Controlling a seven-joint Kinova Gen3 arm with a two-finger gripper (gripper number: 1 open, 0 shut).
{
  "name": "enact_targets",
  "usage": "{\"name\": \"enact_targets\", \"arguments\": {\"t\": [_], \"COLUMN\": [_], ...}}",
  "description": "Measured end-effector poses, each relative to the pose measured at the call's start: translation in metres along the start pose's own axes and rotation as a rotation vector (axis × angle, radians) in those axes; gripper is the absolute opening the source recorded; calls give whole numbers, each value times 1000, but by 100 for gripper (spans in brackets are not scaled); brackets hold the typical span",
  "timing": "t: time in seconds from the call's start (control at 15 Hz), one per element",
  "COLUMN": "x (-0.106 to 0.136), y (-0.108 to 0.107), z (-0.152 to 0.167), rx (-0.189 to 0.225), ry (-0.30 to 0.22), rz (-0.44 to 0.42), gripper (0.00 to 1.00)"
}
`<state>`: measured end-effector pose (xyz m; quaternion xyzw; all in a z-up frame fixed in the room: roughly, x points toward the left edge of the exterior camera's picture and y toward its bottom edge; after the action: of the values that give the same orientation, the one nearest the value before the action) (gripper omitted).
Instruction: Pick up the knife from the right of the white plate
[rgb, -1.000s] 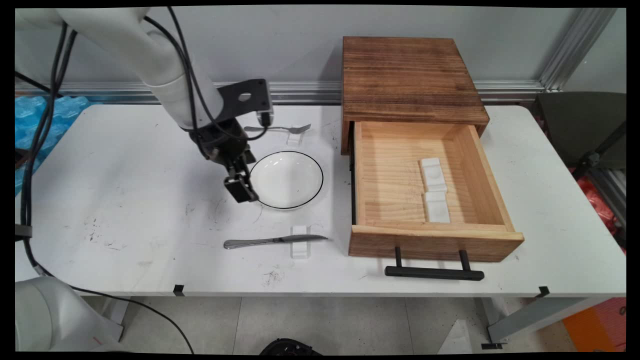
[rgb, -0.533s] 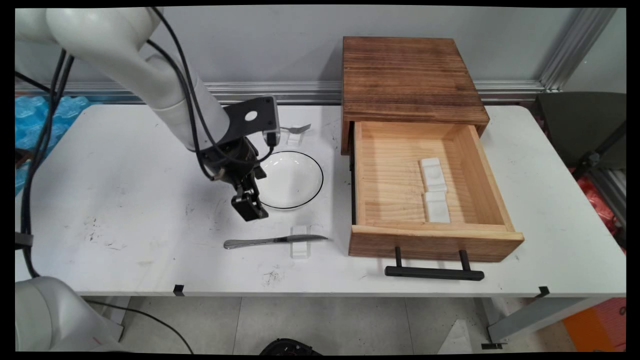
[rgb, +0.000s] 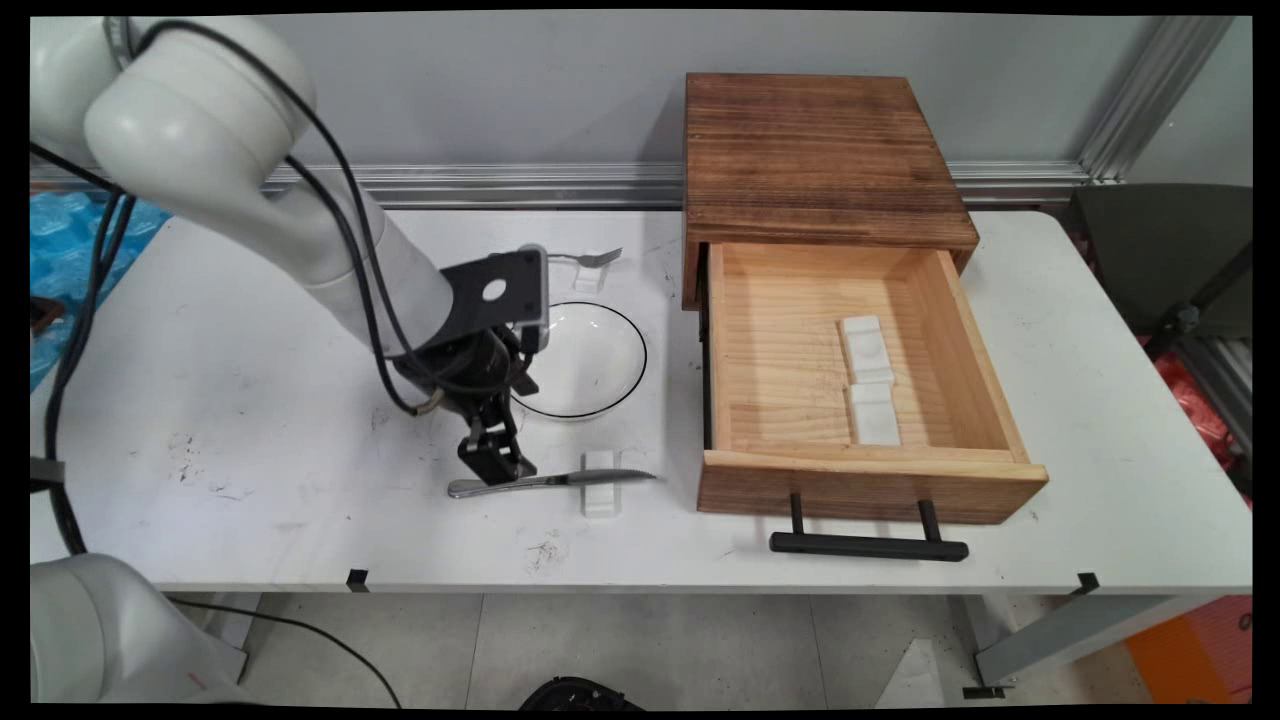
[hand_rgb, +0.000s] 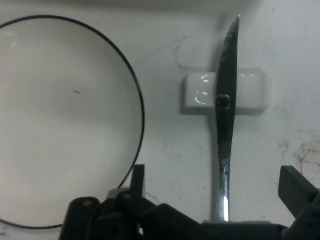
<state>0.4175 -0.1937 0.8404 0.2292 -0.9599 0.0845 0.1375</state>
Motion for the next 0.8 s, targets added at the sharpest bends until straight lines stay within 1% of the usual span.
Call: {"name": "enact_targets", "arguments": {"t": [0.33,0.8], "x": [-13,-22], "y": [6,9], "z": [18,42], "rx": [-5,-8], "ry": [24,66], "rz": [32,44], "gripper": [100,100]}}
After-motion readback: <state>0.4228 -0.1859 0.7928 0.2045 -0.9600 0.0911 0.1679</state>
